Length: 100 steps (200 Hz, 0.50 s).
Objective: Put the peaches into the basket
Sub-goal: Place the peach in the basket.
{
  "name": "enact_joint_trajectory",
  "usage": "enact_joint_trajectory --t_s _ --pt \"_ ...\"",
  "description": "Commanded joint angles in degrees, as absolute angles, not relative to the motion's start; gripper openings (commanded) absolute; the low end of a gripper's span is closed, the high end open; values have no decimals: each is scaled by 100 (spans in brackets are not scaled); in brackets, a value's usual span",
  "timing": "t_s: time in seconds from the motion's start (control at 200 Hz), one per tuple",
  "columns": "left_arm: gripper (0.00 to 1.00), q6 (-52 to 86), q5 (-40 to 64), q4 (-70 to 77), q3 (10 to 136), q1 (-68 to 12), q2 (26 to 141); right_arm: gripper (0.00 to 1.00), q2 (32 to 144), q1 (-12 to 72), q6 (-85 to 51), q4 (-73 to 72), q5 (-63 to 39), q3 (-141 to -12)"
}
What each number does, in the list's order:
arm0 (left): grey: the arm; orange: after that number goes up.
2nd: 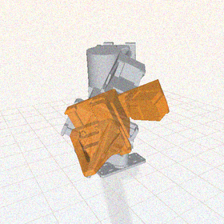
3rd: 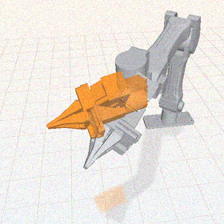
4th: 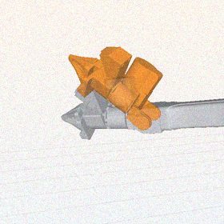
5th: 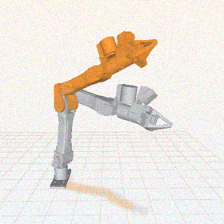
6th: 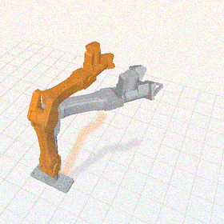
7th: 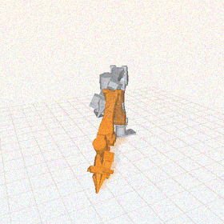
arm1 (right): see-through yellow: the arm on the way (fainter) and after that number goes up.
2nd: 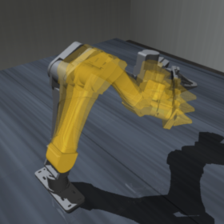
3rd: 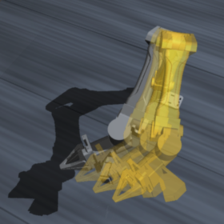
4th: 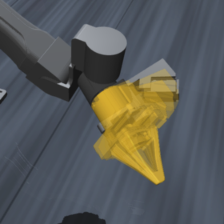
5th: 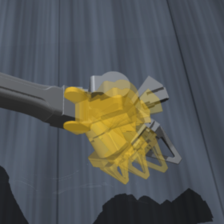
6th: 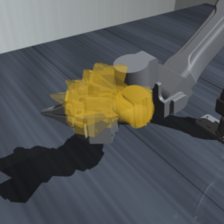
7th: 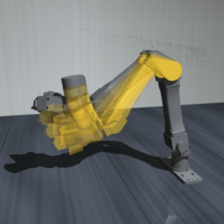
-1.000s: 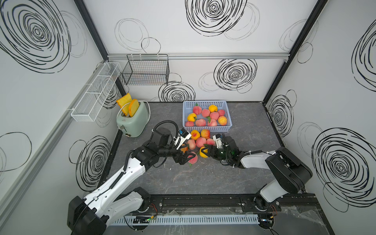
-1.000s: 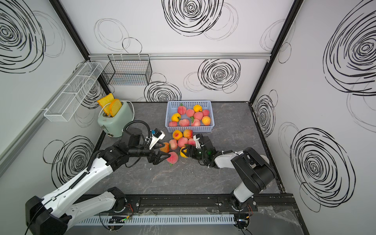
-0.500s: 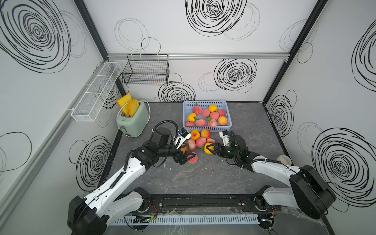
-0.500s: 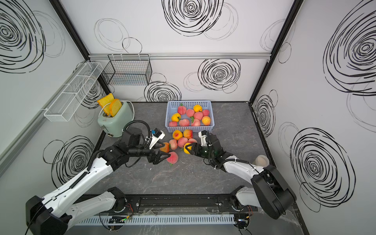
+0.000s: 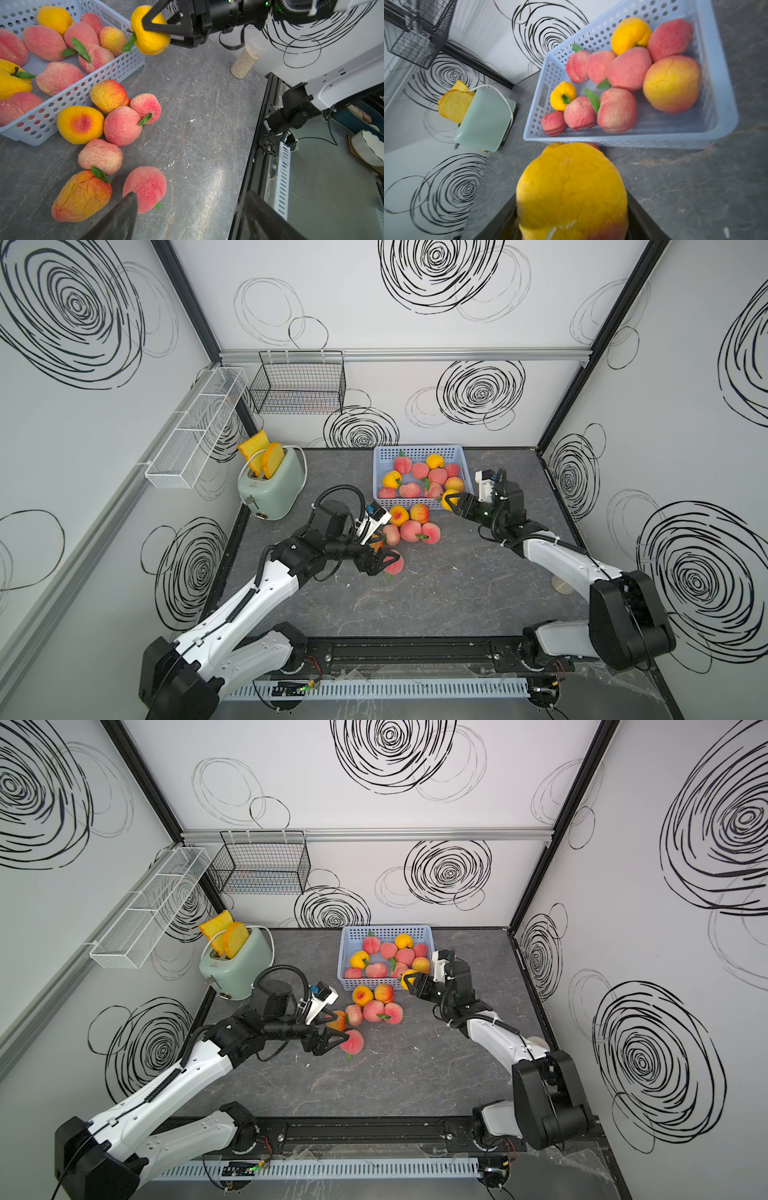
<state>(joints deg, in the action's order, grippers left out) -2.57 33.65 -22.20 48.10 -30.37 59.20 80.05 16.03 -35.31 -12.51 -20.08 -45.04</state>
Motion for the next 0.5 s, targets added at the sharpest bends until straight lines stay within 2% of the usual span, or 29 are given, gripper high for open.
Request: enact_joint_trajectory --t_s 0.0,0.14,0.495 --pt "85 -288 3498 -2034 4847 -3006 5950 63 8555 1339 -2999 -1382 -1627 -4956" --pt "84 -259 3516 -2022 4849 -3006 5971 62 9373 1146 -2674 -1547 -1208 -5603" --pt "84 -225 3498 -2004 4843 -3015 6013 61 11085 1081 -2118 -1559 -982 -7388"
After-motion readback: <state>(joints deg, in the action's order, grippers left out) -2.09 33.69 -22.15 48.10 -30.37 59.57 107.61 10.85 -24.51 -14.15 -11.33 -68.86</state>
